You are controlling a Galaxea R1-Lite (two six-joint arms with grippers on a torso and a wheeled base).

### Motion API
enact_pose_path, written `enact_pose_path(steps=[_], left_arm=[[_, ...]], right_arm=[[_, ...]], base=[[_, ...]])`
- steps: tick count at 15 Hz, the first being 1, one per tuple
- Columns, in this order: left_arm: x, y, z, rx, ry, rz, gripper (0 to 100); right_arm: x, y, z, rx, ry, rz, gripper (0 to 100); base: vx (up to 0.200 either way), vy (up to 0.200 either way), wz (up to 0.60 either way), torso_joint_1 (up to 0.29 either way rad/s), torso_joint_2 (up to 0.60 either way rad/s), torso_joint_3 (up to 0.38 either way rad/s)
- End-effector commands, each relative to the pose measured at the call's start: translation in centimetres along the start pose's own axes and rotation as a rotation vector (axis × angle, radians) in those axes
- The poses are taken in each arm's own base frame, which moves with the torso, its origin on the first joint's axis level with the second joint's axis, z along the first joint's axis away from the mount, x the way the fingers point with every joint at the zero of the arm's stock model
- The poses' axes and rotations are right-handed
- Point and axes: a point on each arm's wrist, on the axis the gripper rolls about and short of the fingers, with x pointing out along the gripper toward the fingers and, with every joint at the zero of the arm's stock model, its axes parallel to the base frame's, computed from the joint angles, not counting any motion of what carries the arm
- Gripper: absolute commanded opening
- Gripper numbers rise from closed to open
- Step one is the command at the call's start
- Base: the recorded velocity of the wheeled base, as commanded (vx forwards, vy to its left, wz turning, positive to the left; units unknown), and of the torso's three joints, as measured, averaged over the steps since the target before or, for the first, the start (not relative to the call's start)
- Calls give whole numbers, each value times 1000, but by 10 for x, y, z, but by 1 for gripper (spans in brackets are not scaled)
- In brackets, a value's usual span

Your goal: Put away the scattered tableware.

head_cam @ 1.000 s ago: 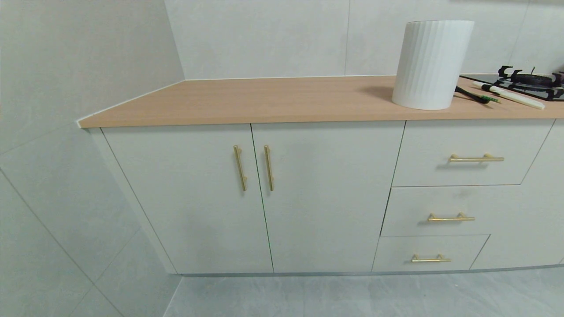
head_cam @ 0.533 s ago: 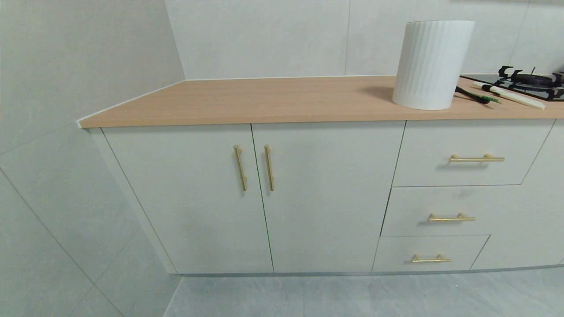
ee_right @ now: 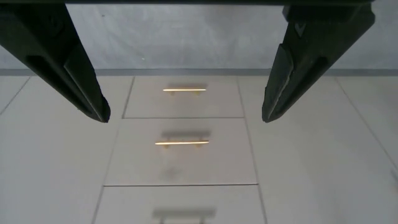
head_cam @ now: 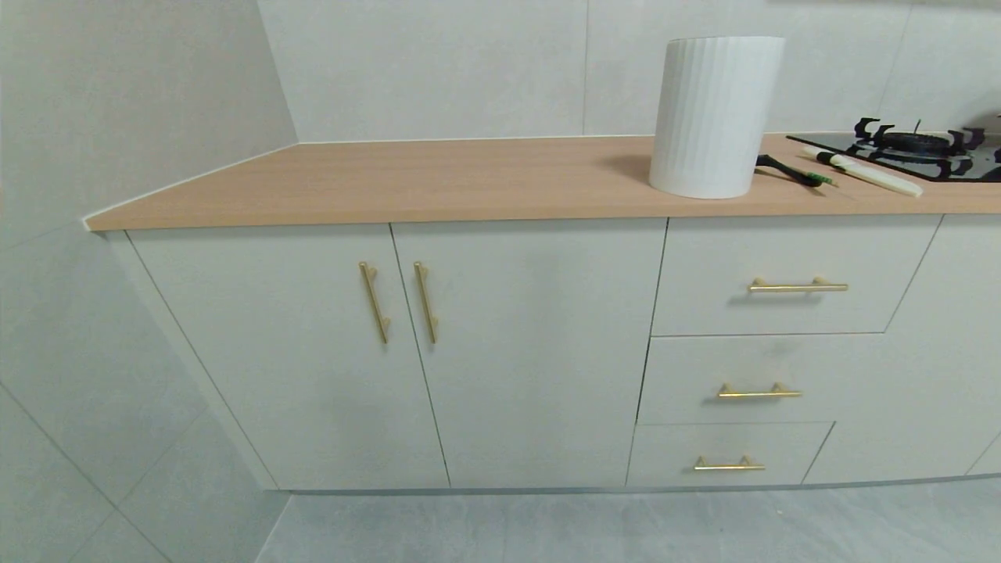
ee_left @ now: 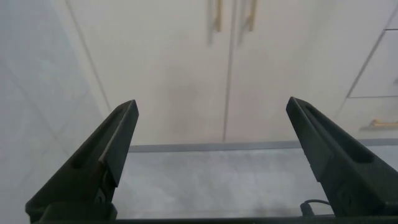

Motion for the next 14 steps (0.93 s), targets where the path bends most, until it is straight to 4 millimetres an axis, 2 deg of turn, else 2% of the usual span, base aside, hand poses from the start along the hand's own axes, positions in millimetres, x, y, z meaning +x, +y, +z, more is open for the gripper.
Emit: enact_pose_path(steps=[1, 7, 14], left_arm=[[0, 0, 0, 0, 1, 0, 100], [0, 0, 0, 0, 1, 0, 100], [0, 0, 0, -2, 1, 0, 100]], right_arm=[[0, 0, 0, 0, 2, 0, 100], [0, 0, 0, 0, 1, 0, 100], [0, 0, 0, 1, 1, 0, 100]], base=[[0, -200, 0, 2, 7, -2], [0, -200, 0, 3, 2, 4], [0, 0, 0, 0, 0, 0]])
